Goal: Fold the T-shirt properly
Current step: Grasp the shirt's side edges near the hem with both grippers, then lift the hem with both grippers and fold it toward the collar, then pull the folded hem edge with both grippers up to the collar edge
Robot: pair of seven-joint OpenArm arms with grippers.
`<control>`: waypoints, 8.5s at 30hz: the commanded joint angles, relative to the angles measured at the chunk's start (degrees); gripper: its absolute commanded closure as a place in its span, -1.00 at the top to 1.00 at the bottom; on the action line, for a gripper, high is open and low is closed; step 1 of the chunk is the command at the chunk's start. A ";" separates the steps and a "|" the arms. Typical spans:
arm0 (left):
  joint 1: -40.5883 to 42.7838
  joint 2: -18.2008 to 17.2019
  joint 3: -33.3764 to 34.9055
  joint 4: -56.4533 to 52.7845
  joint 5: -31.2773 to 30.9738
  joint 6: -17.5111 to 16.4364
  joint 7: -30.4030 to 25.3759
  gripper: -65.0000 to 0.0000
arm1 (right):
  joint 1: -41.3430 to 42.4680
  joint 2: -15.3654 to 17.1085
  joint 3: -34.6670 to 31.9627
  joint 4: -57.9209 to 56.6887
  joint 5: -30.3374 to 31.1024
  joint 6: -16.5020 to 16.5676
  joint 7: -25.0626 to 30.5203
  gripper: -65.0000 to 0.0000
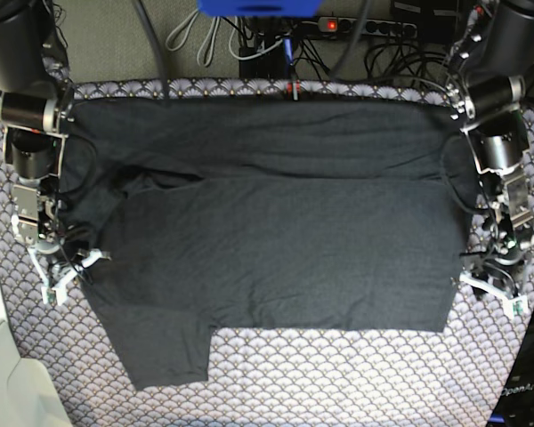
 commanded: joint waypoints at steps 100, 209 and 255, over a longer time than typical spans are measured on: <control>0.60 -0.09 2.59 1.79 -5.24 0.21 1.85 -0.98 | -16.55 0.67 5.04 37.98 -0.60 0.37 -14.09 -1.00; 9.22 1.85 -3.56 26.41 -10.43 0.12 13.10 -0.98 | -24.29 3.22 10.84 50.28 11.80 12.68 -18.93 -1.00; 31.28 3.08 -9.36 40.47 -17.37 0.12 13.19 -0.98 | -47.06 -1.00 22.80 64.88 15.22 18.70 -19.01 -1.00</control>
